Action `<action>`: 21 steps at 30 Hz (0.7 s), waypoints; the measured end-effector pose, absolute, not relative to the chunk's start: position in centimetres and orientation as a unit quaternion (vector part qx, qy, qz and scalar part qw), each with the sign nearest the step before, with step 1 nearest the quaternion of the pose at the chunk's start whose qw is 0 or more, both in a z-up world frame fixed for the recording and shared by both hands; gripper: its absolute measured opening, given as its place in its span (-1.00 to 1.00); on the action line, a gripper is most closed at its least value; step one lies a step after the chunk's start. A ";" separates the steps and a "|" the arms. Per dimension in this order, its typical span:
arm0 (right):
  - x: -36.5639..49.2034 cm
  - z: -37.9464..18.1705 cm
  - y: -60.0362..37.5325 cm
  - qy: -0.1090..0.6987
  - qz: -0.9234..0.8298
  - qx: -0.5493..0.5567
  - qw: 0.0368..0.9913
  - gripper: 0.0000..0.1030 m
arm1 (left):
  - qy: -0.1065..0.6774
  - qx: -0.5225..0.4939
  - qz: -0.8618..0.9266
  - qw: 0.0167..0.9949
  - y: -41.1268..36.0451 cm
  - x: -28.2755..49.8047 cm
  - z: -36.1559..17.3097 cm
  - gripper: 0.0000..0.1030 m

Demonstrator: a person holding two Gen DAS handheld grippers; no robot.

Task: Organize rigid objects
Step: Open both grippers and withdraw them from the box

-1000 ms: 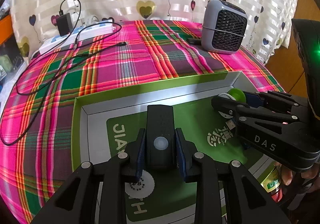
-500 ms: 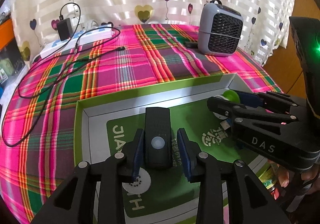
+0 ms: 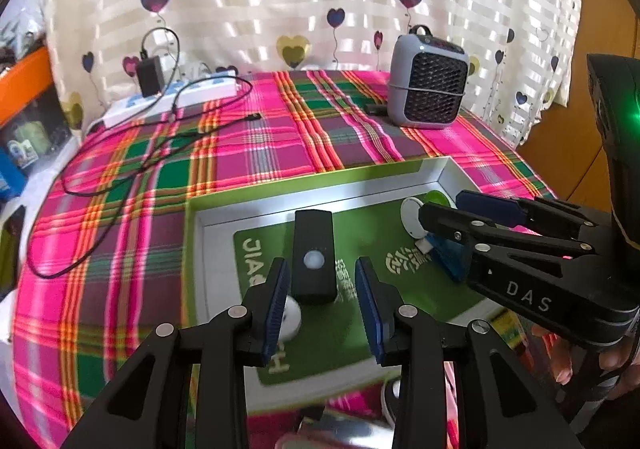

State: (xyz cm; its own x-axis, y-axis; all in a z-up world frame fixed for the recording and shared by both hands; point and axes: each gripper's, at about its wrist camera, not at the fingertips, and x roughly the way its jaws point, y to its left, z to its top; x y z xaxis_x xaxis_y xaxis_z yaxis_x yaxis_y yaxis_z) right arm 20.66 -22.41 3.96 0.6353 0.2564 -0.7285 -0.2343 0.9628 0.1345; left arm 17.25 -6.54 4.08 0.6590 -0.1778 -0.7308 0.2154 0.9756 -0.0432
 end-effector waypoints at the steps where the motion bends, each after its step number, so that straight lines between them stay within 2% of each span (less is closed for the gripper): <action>1: 20.3 4.1 -22.4 0.403 0.136 0.014 0.905 -0.21 | 0.395 0.027 -0.104 0.912 -6.5 16.8 4.3 -0.35; 21: 12.0 4.4 -21.8 0.377 0.138 0.024 0.915 -0.21 | 0.370 0.039 -0.069 0.926 -4.5 8.5 4.6 -0.35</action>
State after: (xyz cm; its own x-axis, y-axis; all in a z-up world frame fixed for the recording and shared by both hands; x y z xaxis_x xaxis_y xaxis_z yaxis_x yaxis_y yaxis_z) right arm 12.01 -21.80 4.39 0.6774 0.2699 -0.6843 -0.2343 0.9610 0.1471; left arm 8.49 -4.50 4.63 0.7171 -0.0990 -0.6899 0.1573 0.9873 0.0218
